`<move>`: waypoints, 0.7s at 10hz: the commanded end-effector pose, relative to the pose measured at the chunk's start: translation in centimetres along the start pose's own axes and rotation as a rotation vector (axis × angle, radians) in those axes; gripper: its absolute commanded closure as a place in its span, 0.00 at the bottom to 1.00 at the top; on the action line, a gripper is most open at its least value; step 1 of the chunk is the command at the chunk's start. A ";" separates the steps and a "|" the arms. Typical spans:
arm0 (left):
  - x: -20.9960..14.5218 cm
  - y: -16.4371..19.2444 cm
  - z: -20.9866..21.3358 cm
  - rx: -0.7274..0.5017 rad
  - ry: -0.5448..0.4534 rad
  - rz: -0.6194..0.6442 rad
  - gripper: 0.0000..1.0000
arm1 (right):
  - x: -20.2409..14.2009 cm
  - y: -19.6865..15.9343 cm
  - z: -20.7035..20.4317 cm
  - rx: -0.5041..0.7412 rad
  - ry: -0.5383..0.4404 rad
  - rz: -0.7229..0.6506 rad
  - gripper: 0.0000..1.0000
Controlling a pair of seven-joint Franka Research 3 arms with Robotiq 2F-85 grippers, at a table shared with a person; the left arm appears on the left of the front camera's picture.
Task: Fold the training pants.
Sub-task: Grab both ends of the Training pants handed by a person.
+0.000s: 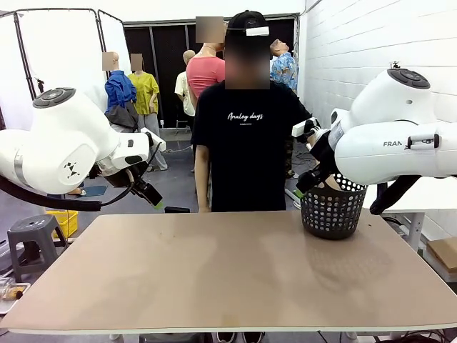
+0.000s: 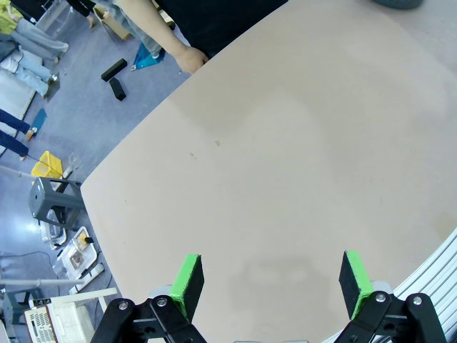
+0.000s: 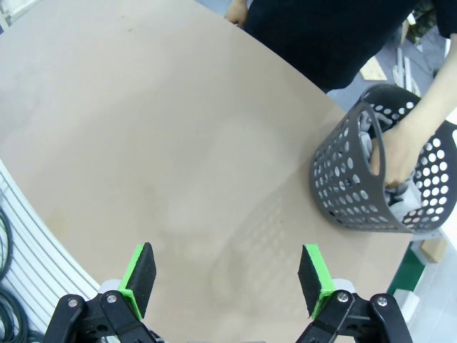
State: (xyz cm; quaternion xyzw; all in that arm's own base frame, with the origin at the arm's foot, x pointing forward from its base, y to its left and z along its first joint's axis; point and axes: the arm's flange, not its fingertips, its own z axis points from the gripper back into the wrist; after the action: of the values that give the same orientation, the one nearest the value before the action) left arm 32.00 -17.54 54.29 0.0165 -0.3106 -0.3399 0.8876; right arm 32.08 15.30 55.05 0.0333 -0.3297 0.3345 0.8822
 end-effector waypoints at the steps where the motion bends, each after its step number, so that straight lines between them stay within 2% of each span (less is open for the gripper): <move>1: 0.0 0.0 -0.1 -0.005 0.000 -0.006 0.00 | 0.0 0.0 -0.2 0.000 0.005 0.003 0.00; 7: 0.0 0.0 -0.1 -0.005 0.000 -0.006 0.00 | 0.0 0.0 -0.2 0.000 0.005 0.003 0.00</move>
State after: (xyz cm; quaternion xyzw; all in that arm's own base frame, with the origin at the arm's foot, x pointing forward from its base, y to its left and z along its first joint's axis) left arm 32.00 -17.54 54.29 0.0164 -0.3106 -0.3399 0.8876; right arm 32.08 15.30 55.05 0.0333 -0.3297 0.3345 0.8822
